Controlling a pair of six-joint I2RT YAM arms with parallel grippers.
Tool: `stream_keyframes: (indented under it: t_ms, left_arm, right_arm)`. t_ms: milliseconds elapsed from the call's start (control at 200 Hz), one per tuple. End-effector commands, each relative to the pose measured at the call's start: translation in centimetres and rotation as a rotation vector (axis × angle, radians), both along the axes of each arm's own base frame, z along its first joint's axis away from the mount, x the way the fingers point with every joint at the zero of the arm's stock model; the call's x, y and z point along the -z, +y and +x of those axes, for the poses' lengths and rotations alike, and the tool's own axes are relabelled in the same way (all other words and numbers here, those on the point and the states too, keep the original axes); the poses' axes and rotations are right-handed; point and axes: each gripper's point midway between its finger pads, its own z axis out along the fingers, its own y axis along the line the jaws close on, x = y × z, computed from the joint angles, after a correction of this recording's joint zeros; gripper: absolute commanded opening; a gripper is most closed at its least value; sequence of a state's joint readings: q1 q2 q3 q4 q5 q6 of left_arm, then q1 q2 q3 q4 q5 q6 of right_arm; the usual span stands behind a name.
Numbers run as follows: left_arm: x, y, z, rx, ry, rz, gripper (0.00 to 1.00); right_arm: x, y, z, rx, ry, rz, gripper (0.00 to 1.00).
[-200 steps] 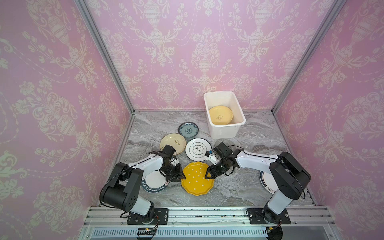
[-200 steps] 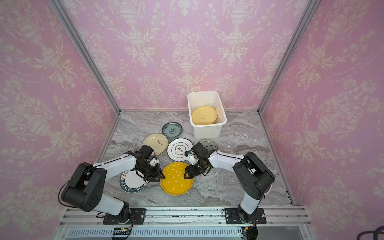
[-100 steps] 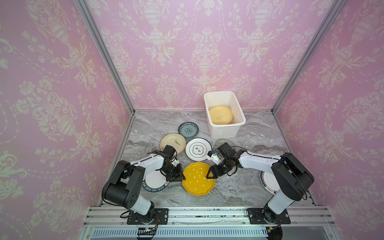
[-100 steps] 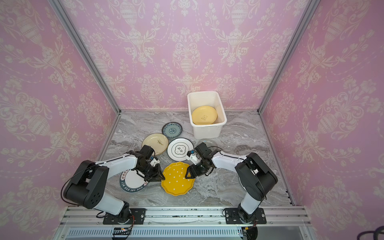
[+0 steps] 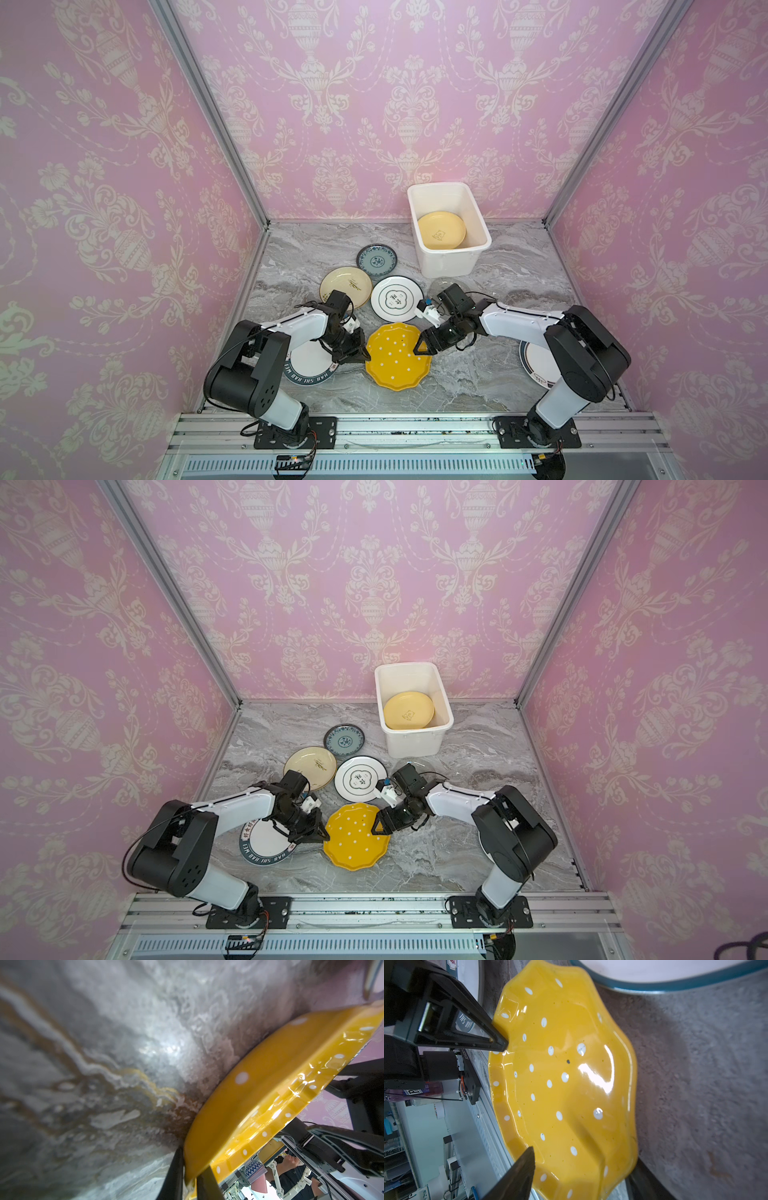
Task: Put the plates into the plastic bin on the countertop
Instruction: 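Grip opposite rims of the yellow polka-dot dish with both grippers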
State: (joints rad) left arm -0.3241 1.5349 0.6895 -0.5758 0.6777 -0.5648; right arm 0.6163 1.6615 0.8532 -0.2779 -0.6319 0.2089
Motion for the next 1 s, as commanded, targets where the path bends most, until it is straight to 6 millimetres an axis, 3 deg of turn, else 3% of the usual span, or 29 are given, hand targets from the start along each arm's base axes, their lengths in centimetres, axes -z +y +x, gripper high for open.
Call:
stream_keyframes:
  t_ms: [0, 520, 996]
  left_arm:
    - [-1.8, -2.6, 1.4, 0.053, -0.082, -0.161, 0.14]
    - [-2.0, -2.7, 1.2, 0.059, -0.102, -0.215, 0.12]
    - [-2.5, -2.8, 0.9, 0.100, -0.117, -0.227, 0.10]
  right_arm:
    - [-3.8, 3.2, -0.7, -0.102, -0.036, 0.207, 0.65]
    - [-5.5, 3.7, -1.1, -0.109, -0.013, 0.274, 0.62]
    - [-6.6, 4.0, -1.1, -0.107, 0.026, 0.314, 0.53]
